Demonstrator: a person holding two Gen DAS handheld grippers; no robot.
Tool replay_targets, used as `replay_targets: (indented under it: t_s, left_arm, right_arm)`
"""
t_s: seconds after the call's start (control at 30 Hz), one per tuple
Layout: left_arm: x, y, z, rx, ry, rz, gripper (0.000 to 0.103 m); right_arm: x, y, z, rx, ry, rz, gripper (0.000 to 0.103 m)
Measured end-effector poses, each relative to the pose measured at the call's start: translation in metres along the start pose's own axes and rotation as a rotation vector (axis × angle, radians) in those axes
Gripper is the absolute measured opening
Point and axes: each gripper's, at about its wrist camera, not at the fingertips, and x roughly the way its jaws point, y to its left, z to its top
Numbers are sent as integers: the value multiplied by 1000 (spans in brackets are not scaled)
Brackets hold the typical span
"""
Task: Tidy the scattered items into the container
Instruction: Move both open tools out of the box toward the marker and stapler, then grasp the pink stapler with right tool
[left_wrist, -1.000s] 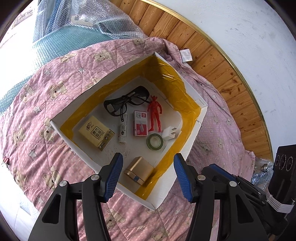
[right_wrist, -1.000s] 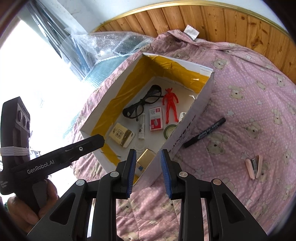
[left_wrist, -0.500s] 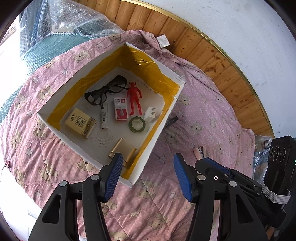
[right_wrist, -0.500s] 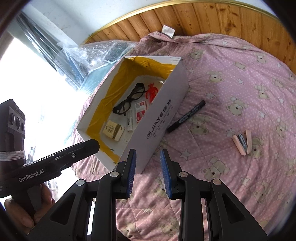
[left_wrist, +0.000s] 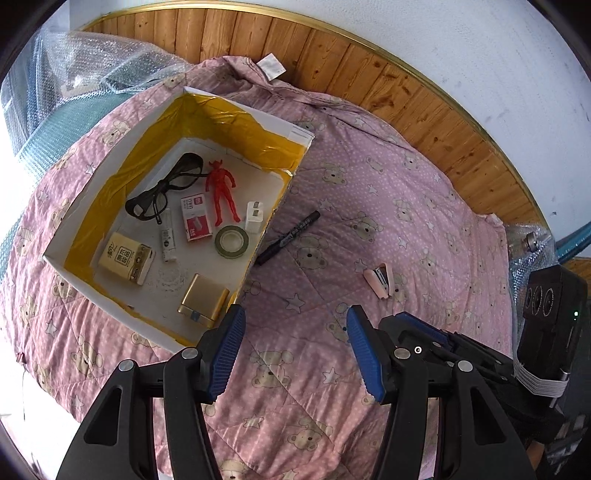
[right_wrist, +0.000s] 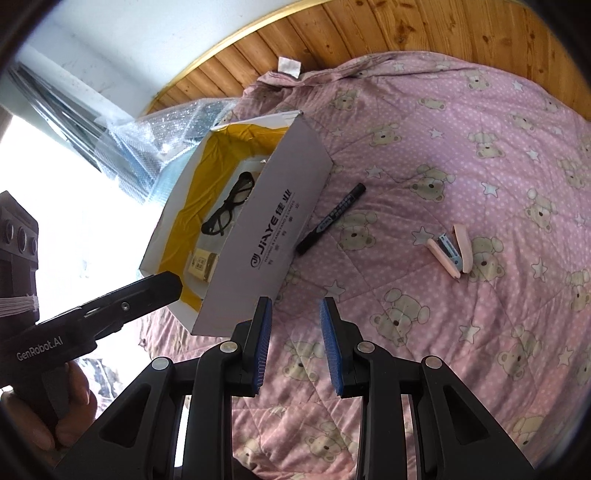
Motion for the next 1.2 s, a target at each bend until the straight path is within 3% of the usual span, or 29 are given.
replay_targets:
  t_s: [0.5, 1.2]
  left_arm:
    - [41, -34, 14, 66, 80, 7, 58]
    - [137, -72, 40, 128, 227, 24, 58]
  right_arm:
    - [5, -66, 0, 147, -4, -13, 30]
    - [30, -149, 11, 305, 31, -74, 30]
